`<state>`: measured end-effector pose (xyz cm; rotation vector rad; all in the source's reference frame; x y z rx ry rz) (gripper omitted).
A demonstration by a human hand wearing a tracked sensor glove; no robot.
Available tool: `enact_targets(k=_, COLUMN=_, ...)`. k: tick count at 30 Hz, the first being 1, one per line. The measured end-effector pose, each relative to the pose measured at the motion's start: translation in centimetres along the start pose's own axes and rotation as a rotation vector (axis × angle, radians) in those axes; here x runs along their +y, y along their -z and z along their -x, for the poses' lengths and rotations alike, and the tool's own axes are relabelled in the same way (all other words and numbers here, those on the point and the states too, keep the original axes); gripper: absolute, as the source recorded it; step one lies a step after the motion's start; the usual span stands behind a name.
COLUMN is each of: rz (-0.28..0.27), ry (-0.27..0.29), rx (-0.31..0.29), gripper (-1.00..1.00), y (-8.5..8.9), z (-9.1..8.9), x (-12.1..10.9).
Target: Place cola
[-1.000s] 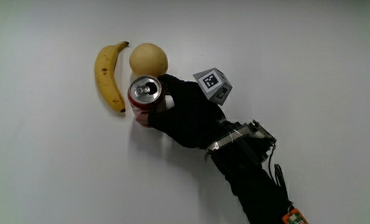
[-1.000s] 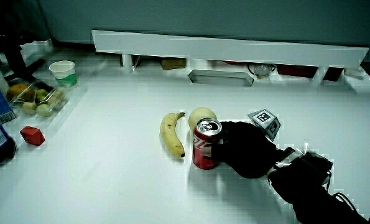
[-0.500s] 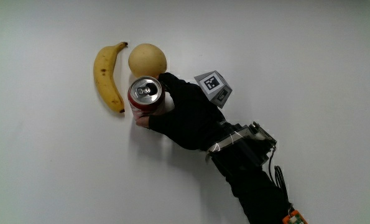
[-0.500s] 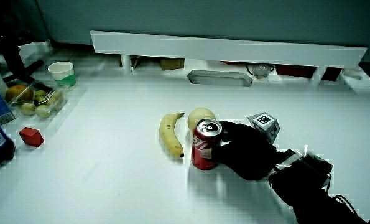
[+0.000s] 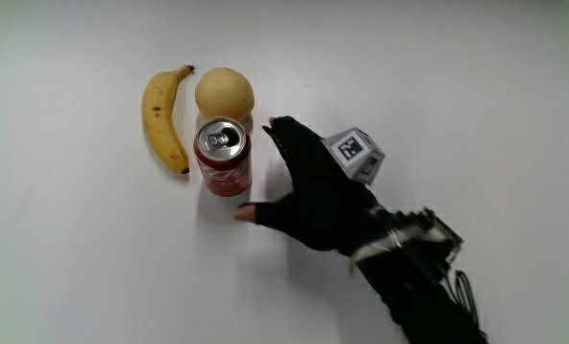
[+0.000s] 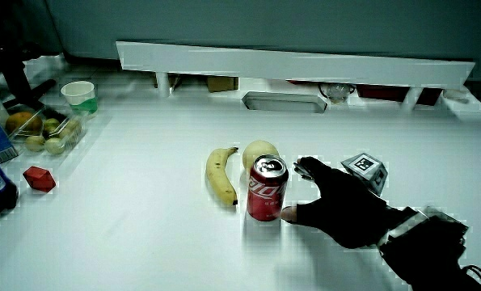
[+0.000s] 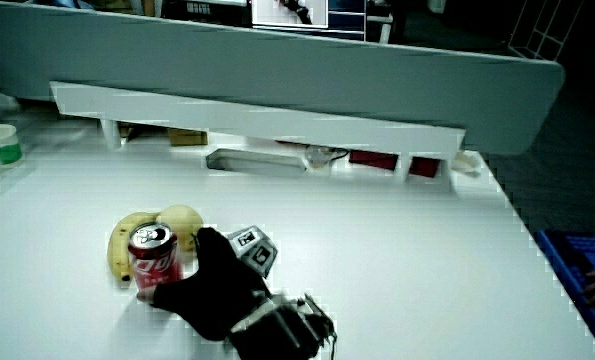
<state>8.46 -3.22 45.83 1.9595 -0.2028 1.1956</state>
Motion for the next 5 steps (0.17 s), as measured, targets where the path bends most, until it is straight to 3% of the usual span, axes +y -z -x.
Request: enact_targets(k=5, rz=0.006, ry=-0.003, rx=-0.065, gripper=-1.0, y=-0.4, z=0.1, x=-3.1)
